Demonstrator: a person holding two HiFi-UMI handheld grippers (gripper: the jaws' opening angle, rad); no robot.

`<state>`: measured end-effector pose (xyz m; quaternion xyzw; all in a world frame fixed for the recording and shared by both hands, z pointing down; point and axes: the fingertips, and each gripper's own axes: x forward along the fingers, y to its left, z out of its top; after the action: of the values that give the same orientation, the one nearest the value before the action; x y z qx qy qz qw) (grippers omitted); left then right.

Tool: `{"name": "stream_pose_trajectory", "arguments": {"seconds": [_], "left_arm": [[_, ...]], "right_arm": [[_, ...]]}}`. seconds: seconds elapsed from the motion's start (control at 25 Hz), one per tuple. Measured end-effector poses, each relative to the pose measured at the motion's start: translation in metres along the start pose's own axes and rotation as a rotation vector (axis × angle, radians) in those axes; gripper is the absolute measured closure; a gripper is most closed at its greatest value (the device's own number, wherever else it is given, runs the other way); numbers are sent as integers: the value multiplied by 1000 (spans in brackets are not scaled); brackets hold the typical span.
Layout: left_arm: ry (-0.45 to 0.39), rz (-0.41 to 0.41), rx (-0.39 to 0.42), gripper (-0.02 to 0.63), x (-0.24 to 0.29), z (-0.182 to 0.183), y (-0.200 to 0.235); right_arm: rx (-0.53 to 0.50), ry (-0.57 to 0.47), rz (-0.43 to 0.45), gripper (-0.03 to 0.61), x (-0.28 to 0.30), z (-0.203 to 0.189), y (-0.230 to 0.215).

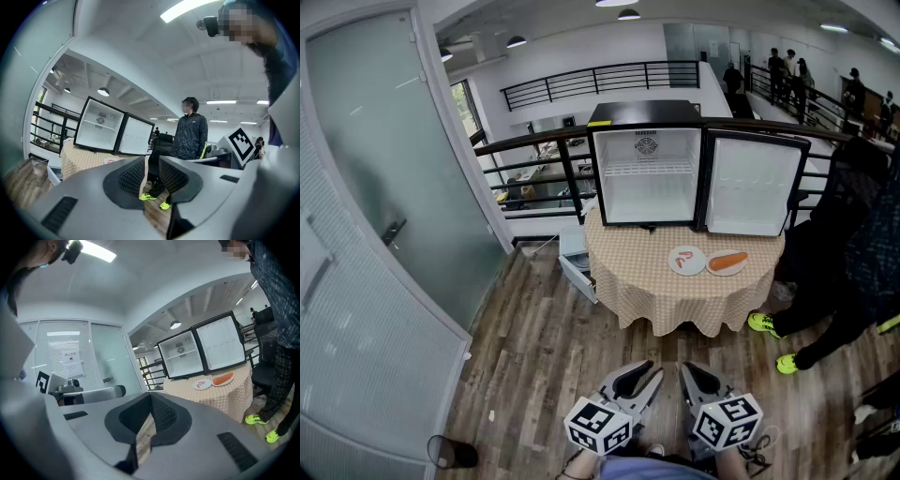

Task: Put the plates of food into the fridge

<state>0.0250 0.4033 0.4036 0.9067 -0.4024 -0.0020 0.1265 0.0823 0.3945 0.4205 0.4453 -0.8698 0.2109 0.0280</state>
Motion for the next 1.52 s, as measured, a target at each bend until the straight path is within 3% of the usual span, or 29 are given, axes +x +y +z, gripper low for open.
{"name": "stream_pose_trajectory", "arguments": {"seconds": [0.56,0.92,1.2,1.52], "left_arm": [[23,-5,4,509,-1,-2,-9],[17,-17,-19,509,3,-4,2],[43,-67,-26,509,46,-3,28],[78,-139,12,509,104,13,89]], "right_arm": [[93,-4,-30,561,-8,-9,-18],[114,31,-1,560,10,-17,-18],[141,42,-25,560,45,-5,-46],[227,28,-99,560,115,23,-104]]}}
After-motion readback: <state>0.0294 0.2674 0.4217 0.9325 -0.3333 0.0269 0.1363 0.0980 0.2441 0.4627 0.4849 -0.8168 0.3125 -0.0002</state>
